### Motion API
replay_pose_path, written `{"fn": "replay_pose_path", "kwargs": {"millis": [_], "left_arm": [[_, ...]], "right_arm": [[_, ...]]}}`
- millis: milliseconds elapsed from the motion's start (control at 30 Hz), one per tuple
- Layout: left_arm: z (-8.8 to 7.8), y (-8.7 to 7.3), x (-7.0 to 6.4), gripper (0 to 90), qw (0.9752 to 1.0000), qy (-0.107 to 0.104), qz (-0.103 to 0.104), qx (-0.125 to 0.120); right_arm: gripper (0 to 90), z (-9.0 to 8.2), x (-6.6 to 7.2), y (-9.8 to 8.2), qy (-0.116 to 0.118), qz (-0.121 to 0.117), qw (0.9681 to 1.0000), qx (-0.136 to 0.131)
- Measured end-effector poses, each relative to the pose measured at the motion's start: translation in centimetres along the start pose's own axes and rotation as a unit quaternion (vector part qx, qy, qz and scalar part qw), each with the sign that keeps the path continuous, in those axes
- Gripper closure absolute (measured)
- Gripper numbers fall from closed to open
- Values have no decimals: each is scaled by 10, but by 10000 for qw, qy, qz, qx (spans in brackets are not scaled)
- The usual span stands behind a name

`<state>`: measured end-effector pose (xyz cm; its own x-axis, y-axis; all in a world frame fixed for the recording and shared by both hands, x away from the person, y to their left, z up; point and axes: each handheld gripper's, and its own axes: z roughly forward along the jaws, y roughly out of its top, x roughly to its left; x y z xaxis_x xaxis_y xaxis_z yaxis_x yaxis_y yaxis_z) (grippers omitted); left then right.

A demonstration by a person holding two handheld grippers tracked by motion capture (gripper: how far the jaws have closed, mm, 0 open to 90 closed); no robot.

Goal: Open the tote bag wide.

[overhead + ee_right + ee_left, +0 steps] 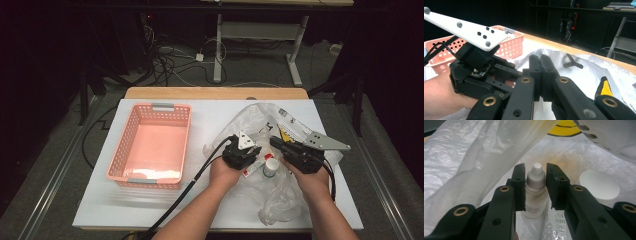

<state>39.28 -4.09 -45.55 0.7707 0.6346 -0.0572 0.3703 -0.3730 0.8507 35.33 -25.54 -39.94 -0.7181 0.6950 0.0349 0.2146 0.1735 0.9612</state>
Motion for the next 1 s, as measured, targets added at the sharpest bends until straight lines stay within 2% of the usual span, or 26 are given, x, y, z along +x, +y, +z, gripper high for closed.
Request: {"fn": "replay_pose_path", "kwargs": {"millis": [100, 200, 267, 333, 467, 567, 667, 767, 1000], "left_arm": [[0, 0, 2, 676, 10000, -21, -73, 5], [-2, 1, 3, 593, 9999, 9, -134, 55], [-6, 3, 3, 553, 9998, -42, -190, 98], [-11, 4, 1, 524, 9998, -89, -156, 131], [-25, 3, -4, 459, 9998, -154, -102, 20], [-38, 1, -9, 456, 9998, -203, 52, -50], [-52, -4, -13, 433, 9995, -267, 133, -117], [-63, -12, -15, 432, 9992, -342, 103, -178], [-88, -38, -16, 385, 9991, -422, 58, -67]], "right_arm": [[900, 0, 0, 0, -1, 3, 10000, -3], [900, -1, 0, 0, -5, 6, 10000, -9], [900, -1, 0, 0, -3, -14, 10000, -27], [900, -1, 0, 1, -7, -19, 10000, -20], [900, -2, 1, 1, 2, -31, 10000, -26], [900, -2, 2, 2, -5, -34, 10000, -30], [900, -2, 3, 2, 1, -67, 10000, -38], [900, -2, 3, 2, 1, -82, 10000, -46], [900, -4, 5, 4, -5, -79, 9999, -65]]}}
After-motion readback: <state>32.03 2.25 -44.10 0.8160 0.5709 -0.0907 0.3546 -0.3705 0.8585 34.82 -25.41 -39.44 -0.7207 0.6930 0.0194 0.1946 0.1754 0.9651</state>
